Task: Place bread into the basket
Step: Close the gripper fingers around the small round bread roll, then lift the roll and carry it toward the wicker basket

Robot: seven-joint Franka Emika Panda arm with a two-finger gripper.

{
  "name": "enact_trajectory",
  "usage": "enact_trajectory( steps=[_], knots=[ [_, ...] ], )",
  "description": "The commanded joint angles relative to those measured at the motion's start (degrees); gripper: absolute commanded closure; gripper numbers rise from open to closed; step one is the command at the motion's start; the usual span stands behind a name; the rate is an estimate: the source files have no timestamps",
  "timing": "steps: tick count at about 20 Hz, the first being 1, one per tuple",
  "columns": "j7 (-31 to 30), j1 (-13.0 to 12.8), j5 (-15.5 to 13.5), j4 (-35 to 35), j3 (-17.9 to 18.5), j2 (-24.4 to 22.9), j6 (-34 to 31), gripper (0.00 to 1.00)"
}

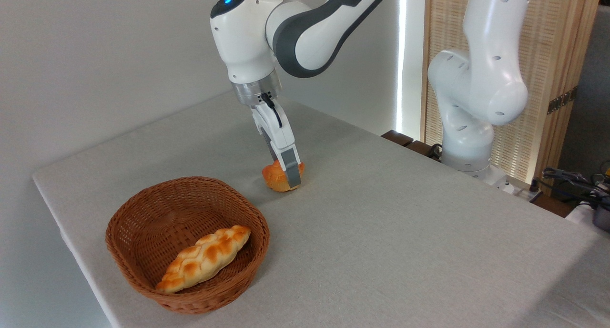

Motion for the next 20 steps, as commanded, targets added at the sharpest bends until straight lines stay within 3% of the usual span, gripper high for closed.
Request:
enact_trajectory(
  steps=[1,4,11,15,20],
  knots=[
    [1.10,-0.29,-0.90,-1.07,0.38,-0.22,1.36,0.75],
    [1.10,-0.29,-0.90,-1.07,0.38,-0.13,1.36,0.81],
    [0.58,-0.29,-0.90,-0.55,0.46,0.22,-0.56,0.81],
    [0.57,-0.12,-1.16,5.59,1.25,1.27,-6.98,0.81],
    [0.92,-0.03,-2.83,16.22,6.43,3.38,-9.10,0.81]
  ],
)
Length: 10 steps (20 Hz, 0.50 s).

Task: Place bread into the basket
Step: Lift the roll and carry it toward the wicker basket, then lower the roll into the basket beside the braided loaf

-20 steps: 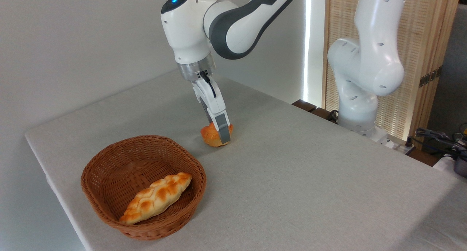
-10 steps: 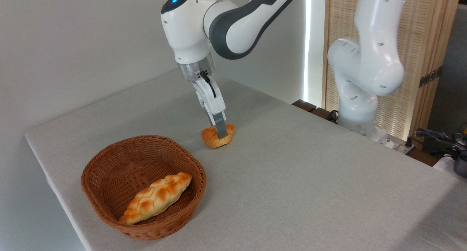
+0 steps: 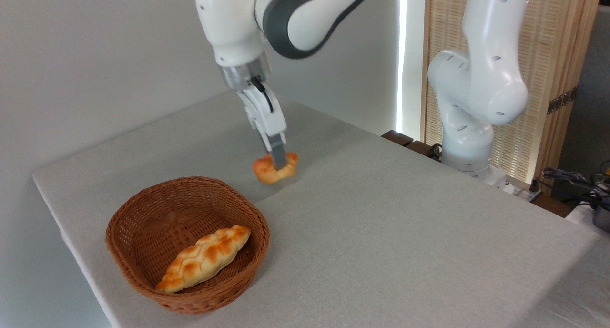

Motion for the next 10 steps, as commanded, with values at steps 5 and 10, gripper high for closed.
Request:
enact_trajectory(
  steps=[5,10],
  knots=[
    [2.44,-0.17,-4.34,14.93,7.25,5.64,-0.94,0.81],
    [2.97,-0.34,-5.83,14.85,6.02,11.79,14.85,0.80]
  ],
)
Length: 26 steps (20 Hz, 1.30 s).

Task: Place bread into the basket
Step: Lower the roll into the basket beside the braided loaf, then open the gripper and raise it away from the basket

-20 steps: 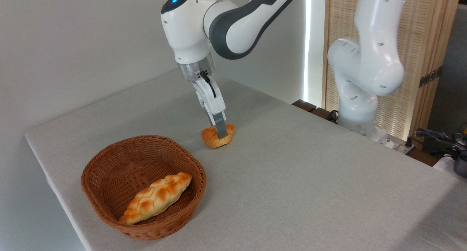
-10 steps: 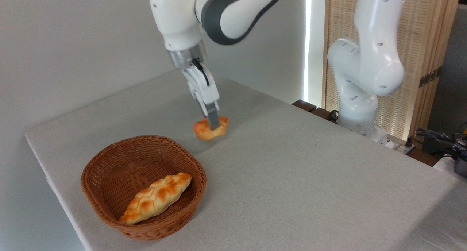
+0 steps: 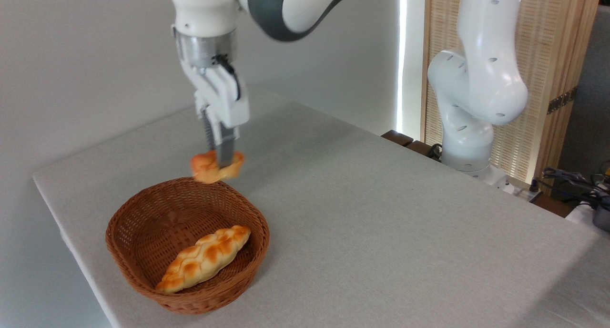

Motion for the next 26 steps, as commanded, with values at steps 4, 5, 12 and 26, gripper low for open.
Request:
enact_trajectory(
  steps=[4,5,12,26],
  knots=[
    [1.18,-0.41,-1.38,1.21,-1.95,8.48,15.55,0.70],
    [1.18,-0.41,-1.38,1.21,-2.31,9.10,16.26,0.58],
    [1.27,-0.41,-1.30,1.12,-2.40,9.63,16.88,0.00],
    [0.74,0.21,-1.29,1.39,-2.84,7.71,16.09,0.00]
  ],
)
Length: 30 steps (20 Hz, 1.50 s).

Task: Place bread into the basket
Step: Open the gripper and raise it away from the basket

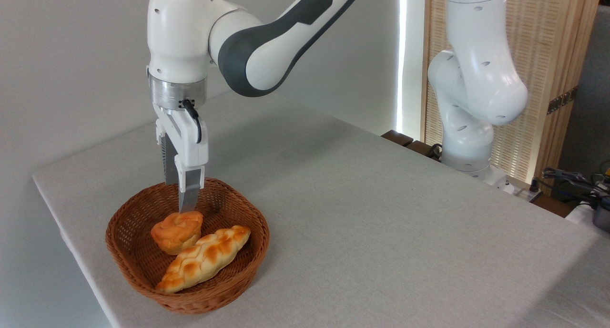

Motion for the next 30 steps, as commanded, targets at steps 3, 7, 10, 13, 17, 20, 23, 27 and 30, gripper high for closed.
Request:
enact_trajectory(
  steps=[3,7,10,13,17,20,23,27,30],
  knots=[
    [0.37,1.10,-1.29,1.01,0.78,-5.75,-4.73,0.00],
    [0.46,7.25,-0.59,9.08,-1.67,-6.38,-22.65,0.00],
    [0.46,11.20,-0.41,13.65,-1.50,-6.56,-33.47,0.00],
    [-2.25,13.14,5.62,15.42,-2.02,-7.00,-36.14,0.00],
    [-4.20,14.55,8.55,17.61,-3.16,-6.91,-39.64,0.00],
    [-3.67,14.55,8.64,20.60,-2.99,-5.51,-42.12,0.00],
    [-3.41,14.55,8.55,20.70,-2.90,-5.41,-42.29,0.00],
    [-3.41,14.55,8.46,20.70,-2.82,-5.24,-40.72,0.00],
    [-3.41,14.55,8.55,20.70,-2.82,-5.15,-40.18,0.00]
  ],
)
